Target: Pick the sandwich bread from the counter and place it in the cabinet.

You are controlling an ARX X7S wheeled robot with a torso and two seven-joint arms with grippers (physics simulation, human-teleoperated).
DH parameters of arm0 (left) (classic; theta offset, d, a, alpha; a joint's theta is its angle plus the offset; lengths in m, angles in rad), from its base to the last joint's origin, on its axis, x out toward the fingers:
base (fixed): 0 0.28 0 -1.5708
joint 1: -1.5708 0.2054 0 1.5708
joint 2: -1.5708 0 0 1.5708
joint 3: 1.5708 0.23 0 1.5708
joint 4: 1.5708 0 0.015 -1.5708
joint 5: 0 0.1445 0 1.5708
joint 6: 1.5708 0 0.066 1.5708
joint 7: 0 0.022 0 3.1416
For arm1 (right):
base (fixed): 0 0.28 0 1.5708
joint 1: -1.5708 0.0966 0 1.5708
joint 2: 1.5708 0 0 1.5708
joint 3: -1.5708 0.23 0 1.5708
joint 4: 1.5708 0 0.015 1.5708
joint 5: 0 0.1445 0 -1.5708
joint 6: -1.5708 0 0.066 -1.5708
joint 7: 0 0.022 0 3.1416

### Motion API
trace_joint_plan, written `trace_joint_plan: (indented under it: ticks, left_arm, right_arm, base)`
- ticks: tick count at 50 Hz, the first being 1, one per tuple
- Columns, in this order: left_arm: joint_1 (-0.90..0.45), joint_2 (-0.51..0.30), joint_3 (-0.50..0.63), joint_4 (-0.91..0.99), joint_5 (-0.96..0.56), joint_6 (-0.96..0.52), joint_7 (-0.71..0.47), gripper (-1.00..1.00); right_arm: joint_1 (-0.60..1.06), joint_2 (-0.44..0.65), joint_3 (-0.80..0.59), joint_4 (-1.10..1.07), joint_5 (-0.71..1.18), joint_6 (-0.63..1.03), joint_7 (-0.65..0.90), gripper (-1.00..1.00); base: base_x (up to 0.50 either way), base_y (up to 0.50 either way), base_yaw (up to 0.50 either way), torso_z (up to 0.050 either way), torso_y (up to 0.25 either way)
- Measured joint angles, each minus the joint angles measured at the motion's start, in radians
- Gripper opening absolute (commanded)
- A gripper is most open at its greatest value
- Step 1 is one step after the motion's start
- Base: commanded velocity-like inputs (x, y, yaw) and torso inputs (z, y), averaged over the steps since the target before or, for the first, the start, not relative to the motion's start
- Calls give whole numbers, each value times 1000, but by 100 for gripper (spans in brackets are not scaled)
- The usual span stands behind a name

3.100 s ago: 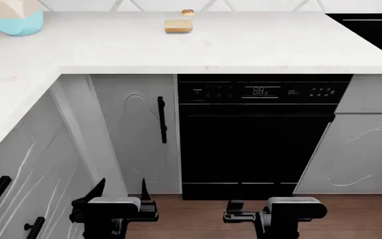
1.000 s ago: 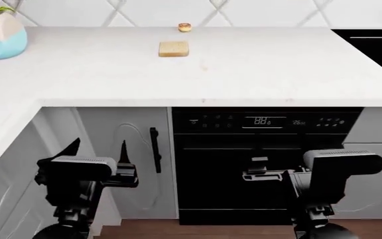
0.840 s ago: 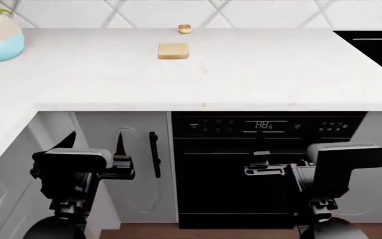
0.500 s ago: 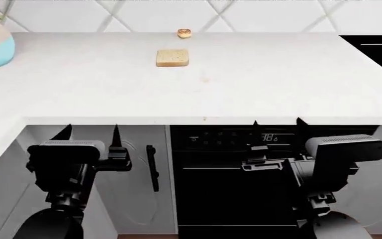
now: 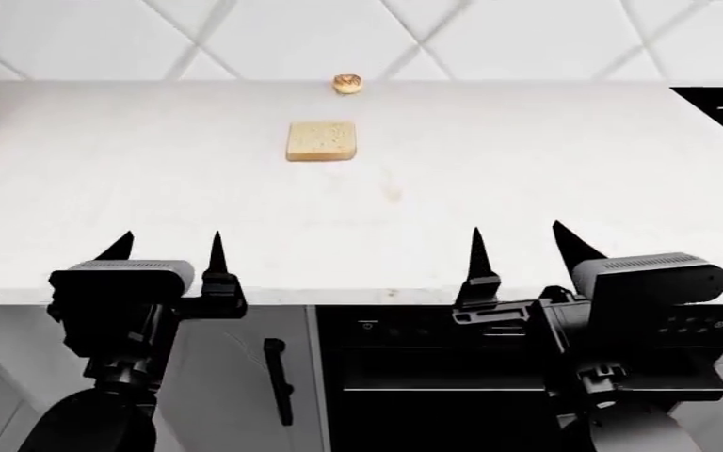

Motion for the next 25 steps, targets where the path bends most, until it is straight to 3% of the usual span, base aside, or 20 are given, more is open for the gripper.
trace_joint_plan:
  ticks: [25]
  left_arm:
    - [8, -10, 5, 6, -9, 4, -6, 100]
  right_arm:
    - [-7, 7, -8, -4, 10, -8, 7, 100]
  base:
    - [394, 0, 0, 0, 1]
